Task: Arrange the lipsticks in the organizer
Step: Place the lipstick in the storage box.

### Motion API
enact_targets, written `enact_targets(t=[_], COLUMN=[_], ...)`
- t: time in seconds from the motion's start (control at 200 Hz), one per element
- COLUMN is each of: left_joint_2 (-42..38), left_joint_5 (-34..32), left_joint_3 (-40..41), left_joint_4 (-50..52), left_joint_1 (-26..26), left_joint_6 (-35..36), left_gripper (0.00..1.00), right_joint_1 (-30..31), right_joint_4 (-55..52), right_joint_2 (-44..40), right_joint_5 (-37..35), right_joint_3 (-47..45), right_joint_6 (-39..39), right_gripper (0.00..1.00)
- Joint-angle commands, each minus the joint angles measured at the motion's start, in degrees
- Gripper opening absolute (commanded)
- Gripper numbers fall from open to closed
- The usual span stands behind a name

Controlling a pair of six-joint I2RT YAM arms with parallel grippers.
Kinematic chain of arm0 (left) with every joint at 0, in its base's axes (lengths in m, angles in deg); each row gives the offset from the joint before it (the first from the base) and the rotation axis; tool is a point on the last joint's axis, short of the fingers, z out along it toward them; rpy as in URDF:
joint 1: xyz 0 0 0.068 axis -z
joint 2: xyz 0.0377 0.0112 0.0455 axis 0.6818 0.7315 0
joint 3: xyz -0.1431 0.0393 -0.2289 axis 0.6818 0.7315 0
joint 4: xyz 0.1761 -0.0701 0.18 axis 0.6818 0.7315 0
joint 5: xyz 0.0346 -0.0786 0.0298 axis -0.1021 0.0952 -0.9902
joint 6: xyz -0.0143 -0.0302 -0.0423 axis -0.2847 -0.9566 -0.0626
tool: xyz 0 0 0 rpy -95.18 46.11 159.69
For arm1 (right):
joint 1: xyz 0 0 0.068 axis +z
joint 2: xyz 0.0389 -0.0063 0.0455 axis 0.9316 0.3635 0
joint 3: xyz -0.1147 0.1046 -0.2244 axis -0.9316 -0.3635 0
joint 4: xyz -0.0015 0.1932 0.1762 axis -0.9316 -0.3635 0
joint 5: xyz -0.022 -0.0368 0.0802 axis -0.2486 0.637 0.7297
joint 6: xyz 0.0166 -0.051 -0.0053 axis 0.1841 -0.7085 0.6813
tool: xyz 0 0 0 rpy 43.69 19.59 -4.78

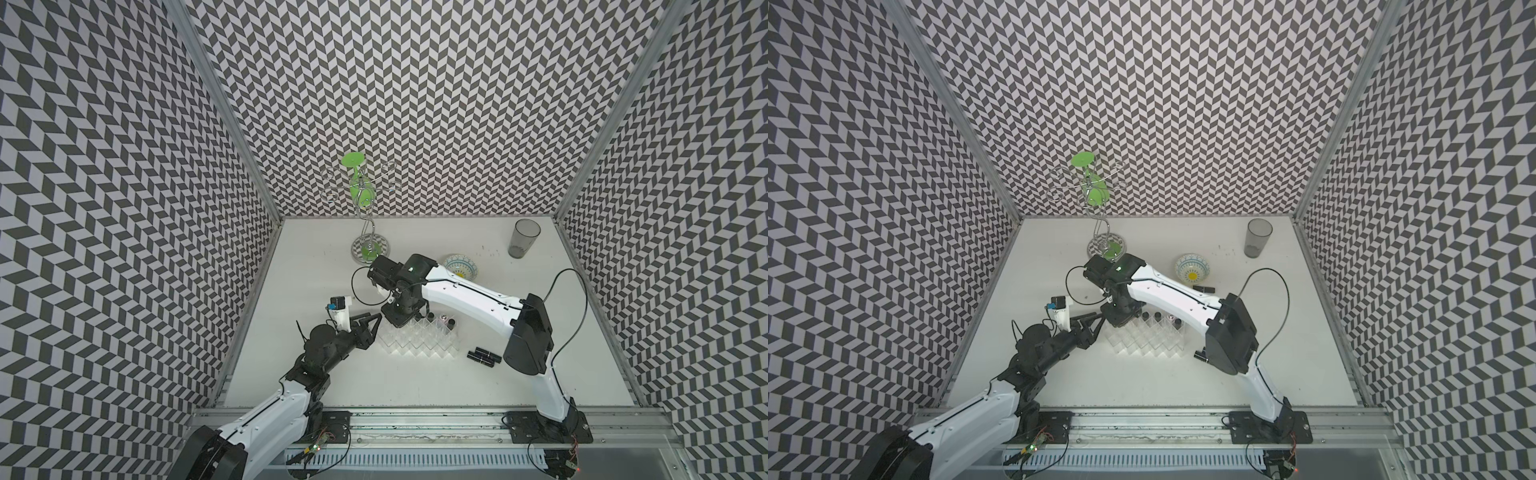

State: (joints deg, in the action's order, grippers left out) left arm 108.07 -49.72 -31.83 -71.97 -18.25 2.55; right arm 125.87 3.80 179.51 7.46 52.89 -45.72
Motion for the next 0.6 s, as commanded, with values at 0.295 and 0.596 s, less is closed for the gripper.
enact_targets(t=[0.295, 0.596], left_joint_2=[8.3, 10.0], left_joint_5=[1.1, 1.3], left_joint_3=[-1.5, -2.7], left_joint_4=[-6.5, -5.2], left_joint_1=[-0.1, 0.0], left_joint_6=[2.5, 5.2], left_gripper=[0.53, 0.52], right_joint_1=[0.9, 0.9], right_joint_4=[0.2, 0.2], right_joint_2=[2.2, 3.8], right_joint_5=[1.8, 1.8], right_joint_3=[0.8, 1.5], right_joint_6=[-1.2, -1.6], right_gripper=[0.13, 0.13])
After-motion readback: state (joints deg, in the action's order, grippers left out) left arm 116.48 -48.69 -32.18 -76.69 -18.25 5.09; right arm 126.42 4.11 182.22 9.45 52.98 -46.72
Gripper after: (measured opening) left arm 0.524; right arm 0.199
